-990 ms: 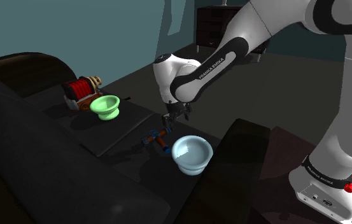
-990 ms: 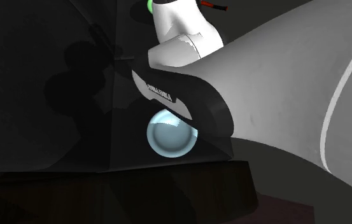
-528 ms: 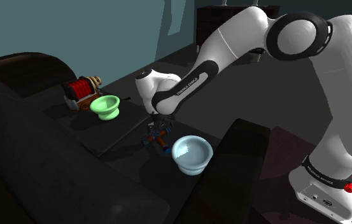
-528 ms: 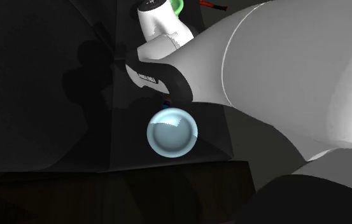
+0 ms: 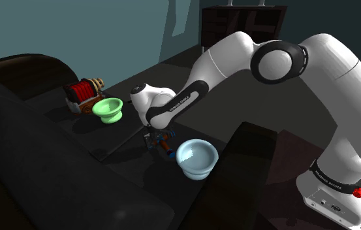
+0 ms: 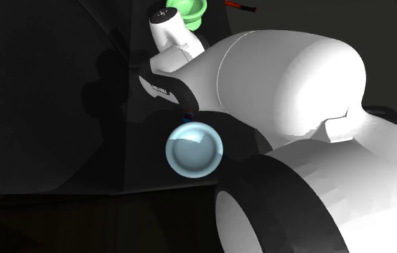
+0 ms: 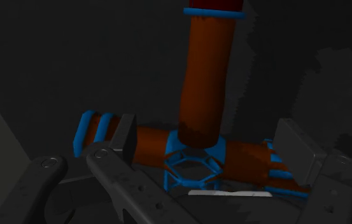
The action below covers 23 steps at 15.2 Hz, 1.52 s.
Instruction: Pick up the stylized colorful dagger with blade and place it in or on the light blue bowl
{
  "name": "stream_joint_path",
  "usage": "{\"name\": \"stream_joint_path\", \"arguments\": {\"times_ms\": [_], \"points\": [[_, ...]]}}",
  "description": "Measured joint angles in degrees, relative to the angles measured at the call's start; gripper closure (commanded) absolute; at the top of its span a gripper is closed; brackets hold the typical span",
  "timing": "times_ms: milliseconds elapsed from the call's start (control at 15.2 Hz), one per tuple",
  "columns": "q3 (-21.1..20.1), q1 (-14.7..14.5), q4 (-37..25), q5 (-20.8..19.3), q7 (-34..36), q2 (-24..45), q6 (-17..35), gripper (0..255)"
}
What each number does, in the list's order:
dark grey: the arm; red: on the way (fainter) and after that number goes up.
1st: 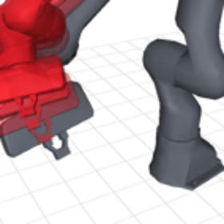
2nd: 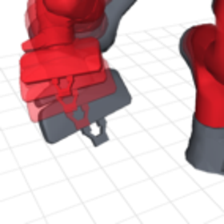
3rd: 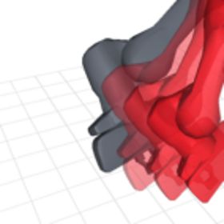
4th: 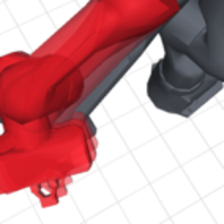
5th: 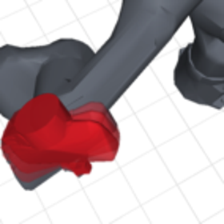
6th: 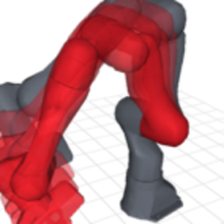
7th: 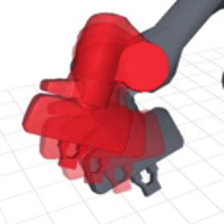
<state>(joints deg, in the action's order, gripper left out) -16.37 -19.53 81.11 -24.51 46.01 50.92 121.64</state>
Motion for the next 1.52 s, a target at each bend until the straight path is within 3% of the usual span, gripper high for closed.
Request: {"name": "stream_joint_path", "arguments": {"times_ms": [660, 726, 1518], "points": [[0.58, -0.1, -0.19, -0.62, 0.32, 2.15, 2.0, 0], [0.59, -0.11, -0.19, -0.62, 0.32, 2.16, 2.01, 255], [0.43, -0.01, 0.0, -0.47, 0.2, 1.52, 1.58, 255]]}}
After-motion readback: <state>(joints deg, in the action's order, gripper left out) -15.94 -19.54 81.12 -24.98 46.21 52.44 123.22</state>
